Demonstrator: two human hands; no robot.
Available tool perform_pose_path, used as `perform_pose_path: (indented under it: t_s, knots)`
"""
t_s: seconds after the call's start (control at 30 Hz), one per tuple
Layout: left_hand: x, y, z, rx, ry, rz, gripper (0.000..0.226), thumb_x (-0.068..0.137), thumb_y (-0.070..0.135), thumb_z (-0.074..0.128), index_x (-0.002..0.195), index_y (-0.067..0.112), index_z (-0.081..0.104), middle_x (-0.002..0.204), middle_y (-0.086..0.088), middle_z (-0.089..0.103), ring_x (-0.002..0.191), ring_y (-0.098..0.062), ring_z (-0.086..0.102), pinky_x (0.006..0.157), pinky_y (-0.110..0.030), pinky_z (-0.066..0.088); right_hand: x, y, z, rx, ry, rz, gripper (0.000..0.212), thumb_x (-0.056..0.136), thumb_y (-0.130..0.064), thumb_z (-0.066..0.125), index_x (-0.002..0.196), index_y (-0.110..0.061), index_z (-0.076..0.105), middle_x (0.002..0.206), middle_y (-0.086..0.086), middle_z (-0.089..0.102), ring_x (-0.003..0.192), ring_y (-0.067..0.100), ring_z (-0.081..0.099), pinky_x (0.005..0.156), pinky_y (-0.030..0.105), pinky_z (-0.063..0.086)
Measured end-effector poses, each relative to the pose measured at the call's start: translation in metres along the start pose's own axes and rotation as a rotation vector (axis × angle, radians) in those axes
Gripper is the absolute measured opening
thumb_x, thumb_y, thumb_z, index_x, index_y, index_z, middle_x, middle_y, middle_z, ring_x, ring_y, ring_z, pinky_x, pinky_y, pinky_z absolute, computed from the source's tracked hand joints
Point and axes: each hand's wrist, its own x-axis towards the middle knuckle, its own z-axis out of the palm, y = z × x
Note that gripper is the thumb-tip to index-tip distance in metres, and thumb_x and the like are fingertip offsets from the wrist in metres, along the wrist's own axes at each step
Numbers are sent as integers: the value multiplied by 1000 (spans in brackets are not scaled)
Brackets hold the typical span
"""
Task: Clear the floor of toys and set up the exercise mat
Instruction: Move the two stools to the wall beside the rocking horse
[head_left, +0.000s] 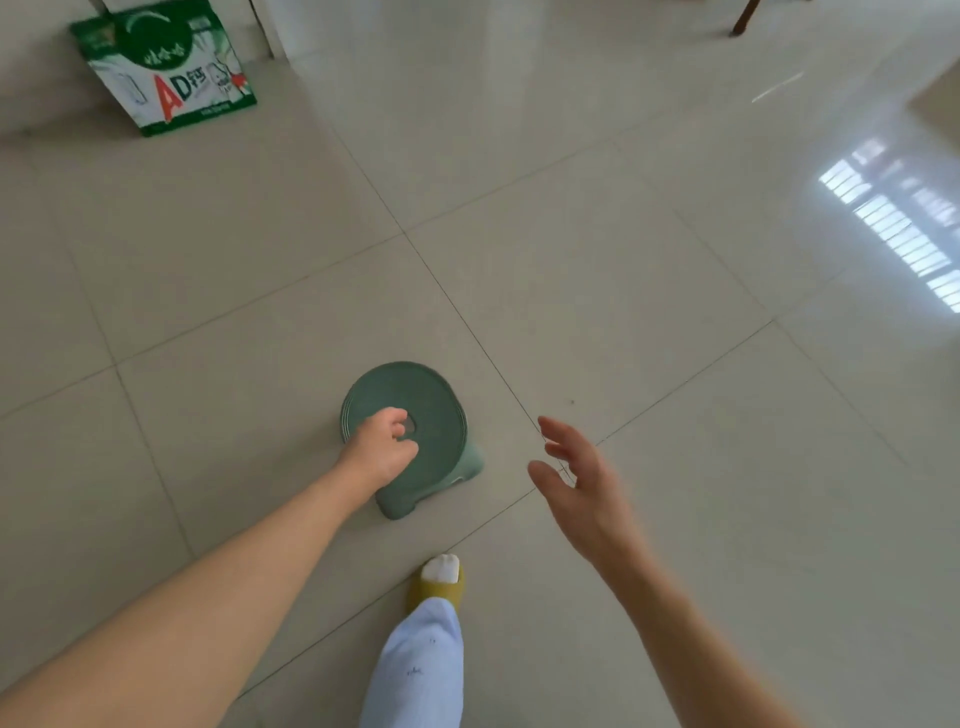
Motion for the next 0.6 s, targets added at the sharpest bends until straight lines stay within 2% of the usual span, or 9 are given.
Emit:
perform_pose_path:
  t_s: [0.1, 0.23, 0.43, 0.5, 0.6]
  knots:
    - [36, -11, 12, 47, -17, -29, 54, 84, 3, 53, 136, 6, 40, 137, -16, 48, 125, -26, 47, 103, -31, 37, 25, 18, 16, 22, 19, 37, 44, 90, -17, 56, 131, -30, 47, 128, -13, 52, 111, 1, 49, 89, 16, 33]
    - [86, -32, 37, 104, -43, -78, 53, 85, 7, 55, 136, 6, 41, 135, -15, 49, 122, -28, 49, 100, -31, 37, 55, 52, 38, 40, 24, 94, 44, 90, -18, 56, 131, -31, 46, 127, -14, 51, 108, -1, 48, 79, 6, 34]
    - [148, -55, 69, 80, -37, -137, 60, 85, 8, 58, 139, 3, 33, 137, -17, 47, 121, -32, 49, 101, -35, 39, 88, 104, 61, 86, 24, 150, 46, 91, -15, 55, 132, -30, 44, 123, -19, 47, 108, -2, 47, 72, 1, 36]
    - [166, -61, 78, 83, -15, -145, 61, 85, 9, 58, 140, 3, 31, 137, -15, 47, 121, -31, 48, 97, -32, 39, 98, 122, 69, 97, 23, 162, 46, 90, -15, 55, 132, -30, 44, 122, -18, 47, 109, 0, 48, 72, 0, 36]
    - [190, -69, 92, 37, 39, -160, 58, 85, 8, 59, 137, 2, 34, 110, -7, 52, 103, -24, 51, 79, -25, 34, 113, 143, 79, 135, 41, 181, 45, 90, -15, 55, 131, -30, 46, 121, -17, 49, 108, 1, 50, 71, -3, 36]
